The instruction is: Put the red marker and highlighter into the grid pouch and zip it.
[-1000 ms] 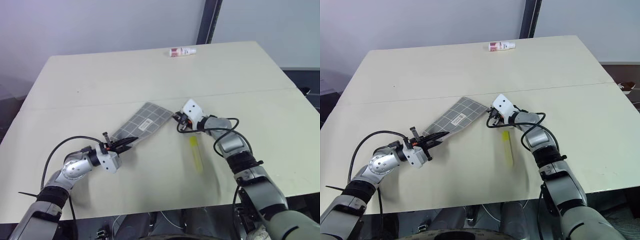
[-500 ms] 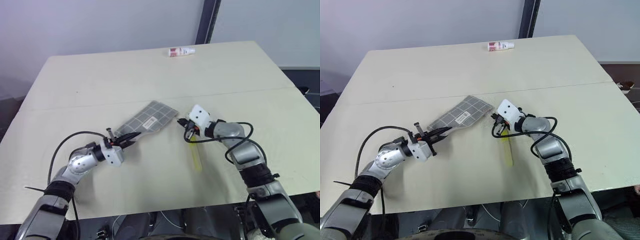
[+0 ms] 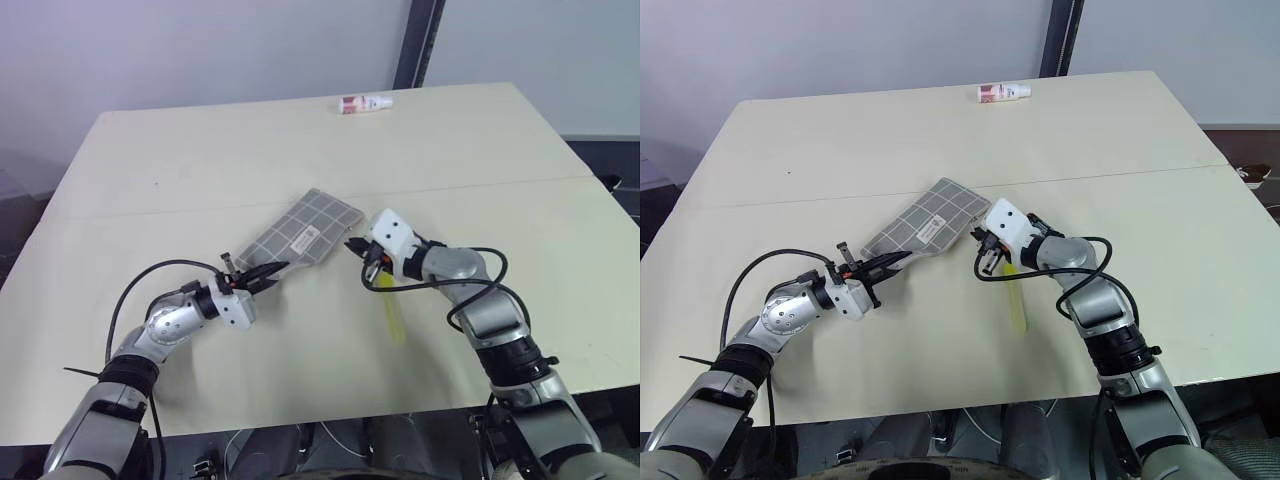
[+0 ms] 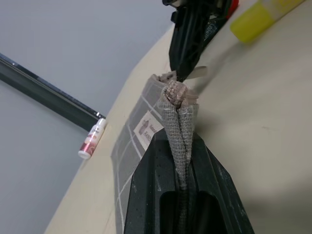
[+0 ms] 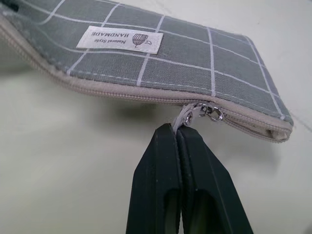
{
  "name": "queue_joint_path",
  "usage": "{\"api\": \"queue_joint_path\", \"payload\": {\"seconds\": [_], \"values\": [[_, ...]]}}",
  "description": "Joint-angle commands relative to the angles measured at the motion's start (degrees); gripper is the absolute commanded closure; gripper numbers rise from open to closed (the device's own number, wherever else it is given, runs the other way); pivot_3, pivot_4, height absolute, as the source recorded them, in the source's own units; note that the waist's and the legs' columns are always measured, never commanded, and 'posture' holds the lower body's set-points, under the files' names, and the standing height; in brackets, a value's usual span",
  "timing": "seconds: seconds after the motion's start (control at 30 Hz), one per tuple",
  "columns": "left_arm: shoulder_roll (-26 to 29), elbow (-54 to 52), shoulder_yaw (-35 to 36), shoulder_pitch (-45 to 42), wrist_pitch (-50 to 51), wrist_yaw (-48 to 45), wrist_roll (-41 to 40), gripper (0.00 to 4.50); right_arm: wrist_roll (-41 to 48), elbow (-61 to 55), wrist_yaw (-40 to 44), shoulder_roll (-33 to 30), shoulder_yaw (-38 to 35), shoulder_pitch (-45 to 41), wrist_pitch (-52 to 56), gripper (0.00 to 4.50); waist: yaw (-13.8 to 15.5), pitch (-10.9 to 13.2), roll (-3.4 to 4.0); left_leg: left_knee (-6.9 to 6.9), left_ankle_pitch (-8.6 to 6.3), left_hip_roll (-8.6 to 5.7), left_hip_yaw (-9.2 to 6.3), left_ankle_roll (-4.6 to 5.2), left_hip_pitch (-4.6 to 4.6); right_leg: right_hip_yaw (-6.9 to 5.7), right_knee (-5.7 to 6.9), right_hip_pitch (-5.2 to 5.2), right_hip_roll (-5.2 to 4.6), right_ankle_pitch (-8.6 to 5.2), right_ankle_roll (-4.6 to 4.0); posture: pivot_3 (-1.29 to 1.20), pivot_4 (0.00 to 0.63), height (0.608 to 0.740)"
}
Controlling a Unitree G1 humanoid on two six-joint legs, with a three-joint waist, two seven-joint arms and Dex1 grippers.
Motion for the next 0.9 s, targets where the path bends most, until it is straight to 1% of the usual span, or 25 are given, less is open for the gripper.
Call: {"api": "queue_joint_path", "payload": {"seconds": [0.03,0.17,0.43,0.53,0.63,0.77,0.9], "values": [[0.2,1.1,0.3,-1.1,0.4,1.0,0.6,4.5,2.1,-6.1,2.8,0.6,2.5,0.9,-0.8,4.43,0.0,0.0,0.0,0.0,0.0,0.0,0.0,0.0,0.0,0.0,0.0,0.0,0.0,0.0,0.0,0.0,0.15,0.74],[0.1,1.7,0.2,-1.6,0.4,1.5,1.4,4.5,3.0,-10.6,4.1,1.7,5.2,1.8,0.9,4.43,0.0,0.0,0.0,0.0,0.0,0.0,-0.01,0.0,0.0,0.0,0.0,0.01,0.0,0.0,0.01,0.0,0.15,0.74],[-0.4,1.6,-0.3,-2.9,0.9,2.2,2.8,4.5,3.8,-12.4,5.7,2.8,6.4,0.2,1.0,4.43,0.0,0.0,-0.01,0.04,0.0,0.0,0.0,-0.01,0.0,-0.01,-0.01,-0.06,0.01,-0.01,0.01,0.0,0.15,0.74],[-0.3,2.0,-0.4,-4.8,0.8,2.7,4.3,4.5,2.3,-11.1,7.8,0.8,7.5,-1.8,-1.5,4.43,0.0,0.0,-0.02,0.03,0.0,0.0,-0.01,-0.01,0.0,-0.03,-0.01,-0.05,0.0,-0.01,0.02,0.0,0.15,0.74],[0.3,2.0,-0.4,-5.6,-0.2,2.8,4.7,4.5,3.4,-9.4,8.0,1.2,6.4,-3.2,-0.9,4.43,0.0,0.0,-0.06,0.05,0.0,0.0,-0.01,-0.01,0.0,-0.05,-0.02,-0.02,0.0,-0.01,0.02,0.0,0.15,0.74],[2.0,1.7,0.7,-5.6,-1.8,2.5,1.5,4.5,0.7,-4.2,7.9,-2.0,5.4,-3.9,-3.9,4.43,-0.1,0.0,-0.07,-0.01,-0.01,0.0,-0.01,0.01,0.0,-0.05,-0.04,-0.03,-0.01,-0.01,0.03,0.0,0.15,0.74],[2.6,0.9,0.9,-5.3,-1.9,1.8,-1.4,4.5,1.2,-2.7,8.1,-2.5,5.1,-3.6,-5.5,4.43,0.0,0.0,-0.08,-0.03,-0.01,0.0,-0.02,0.02,-0.02,-0.06,-0.04,-0.04,-0.01,-0.01,0.03,0.0,0.15,0.74]]}}
